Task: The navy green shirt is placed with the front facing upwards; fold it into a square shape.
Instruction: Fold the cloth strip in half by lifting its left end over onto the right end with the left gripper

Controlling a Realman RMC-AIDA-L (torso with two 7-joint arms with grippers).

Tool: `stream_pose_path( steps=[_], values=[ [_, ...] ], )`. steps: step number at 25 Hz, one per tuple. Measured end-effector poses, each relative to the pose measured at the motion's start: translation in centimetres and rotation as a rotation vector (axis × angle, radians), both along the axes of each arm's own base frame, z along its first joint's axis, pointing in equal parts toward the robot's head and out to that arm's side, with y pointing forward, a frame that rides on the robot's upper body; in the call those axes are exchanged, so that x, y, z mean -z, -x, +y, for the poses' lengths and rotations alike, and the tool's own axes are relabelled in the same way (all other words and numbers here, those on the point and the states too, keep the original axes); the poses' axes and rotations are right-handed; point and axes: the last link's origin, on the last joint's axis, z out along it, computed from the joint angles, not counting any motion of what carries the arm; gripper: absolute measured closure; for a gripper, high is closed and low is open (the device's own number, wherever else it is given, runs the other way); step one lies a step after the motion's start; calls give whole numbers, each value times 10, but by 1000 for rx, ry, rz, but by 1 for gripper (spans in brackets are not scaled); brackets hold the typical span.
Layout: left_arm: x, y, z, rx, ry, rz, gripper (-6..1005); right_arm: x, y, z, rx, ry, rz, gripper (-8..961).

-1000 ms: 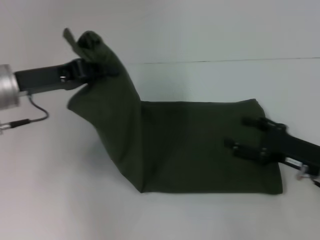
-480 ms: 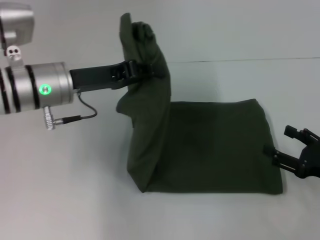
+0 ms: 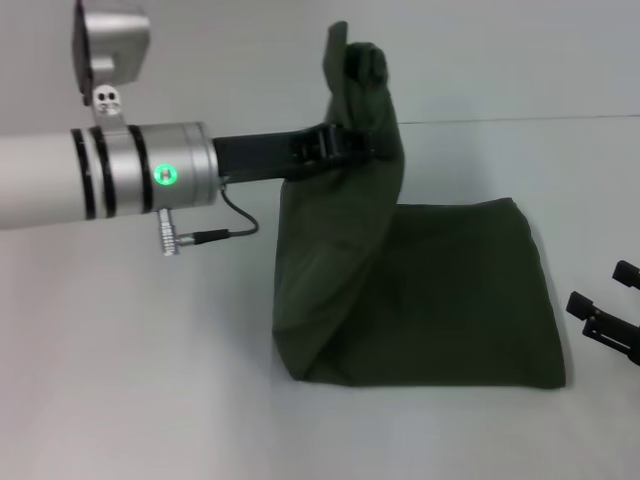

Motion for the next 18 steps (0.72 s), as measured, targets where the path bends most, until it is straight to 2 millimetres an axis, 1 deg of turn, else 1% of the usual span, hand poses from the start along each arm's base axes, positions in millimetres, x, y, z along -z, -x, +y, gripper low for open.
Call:
stream_pose_path(
  steps=[6, 12, 18],
  values=[
    [16, -6, 8, -23, -23, 40, 892, -1, 0, -1, -3, -2, -1, 38],
    [38, -10, 15, -52, -41, 102, 892, -2, 0, -2, -4, -3, -2, 38],
    [45, -17, 16, -32, -49, 110, 893, -4, -1, -1, -3, -5, -5, 38]
  ],
)
